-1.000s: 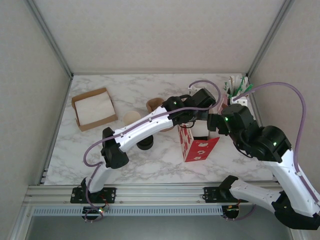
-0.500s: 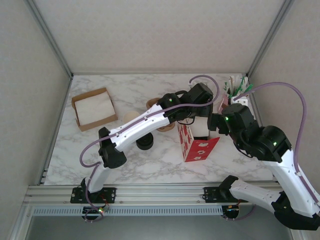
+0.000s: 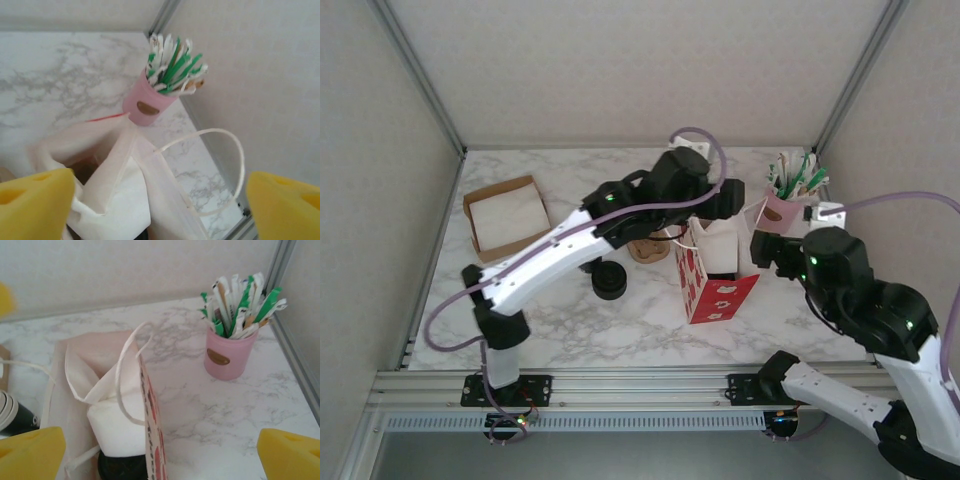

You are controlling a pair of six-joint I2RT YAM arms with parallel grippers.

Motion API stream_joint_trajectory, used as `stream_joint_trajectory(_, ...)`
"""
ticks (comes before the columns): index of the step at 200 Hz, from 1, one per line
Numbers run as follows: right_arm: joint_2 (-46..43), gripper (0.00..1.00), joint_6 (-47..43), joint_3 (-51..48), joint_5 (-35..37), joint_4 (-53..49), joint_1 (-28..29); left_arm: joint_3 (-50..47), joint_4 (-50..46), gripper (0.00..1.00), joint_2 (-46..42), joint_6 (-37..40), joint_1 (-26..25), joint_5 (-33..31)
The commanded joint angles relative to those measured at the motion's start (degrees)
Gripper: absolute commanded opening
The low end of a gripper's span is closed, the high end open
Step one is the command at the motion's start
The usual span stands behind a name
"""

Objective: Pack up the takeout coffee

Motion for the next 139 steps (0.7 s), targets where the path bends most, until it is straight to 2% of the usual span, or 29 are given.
stream_joint_trajectory(1, -2.7, 0.99, -1.0, -1.7, 5.3, 1.9, -0.3, -6.4, 5.2, 0.98, -7.0, 2.2, 0.9, -6.2)
stream_joint_trajectory(31, -1.9, 0.99, -0.9, -2.2, 9.7, -0.1, -0.3, -16.3, 7.2, 1.0, -16.1, 2.3, 5.1, -9.3)
stream_joint_trajectory(68, 2.4, 0.99, -0.4, -1.2, 11.7, -1.5, -0.3, -31.2, 10.7, 0.99, -28.7, 2.1, 16.3, -8.2)
stream_joint_trajectory(97, 7.3, 0.99, -1.6, 1.8, 6.5, -2.0, -7.3, -42.3, 13.3, 1.0, -37.6, 2.4, 26.9, -8.1)
stream_joint_trajectory(139, 9.7, 0.99, -5.1, 2.6, -9.3, 1.0, -26.6, -55.1, 18.9, 0.99, -45.0, 4.4, 40.0, -7.3)
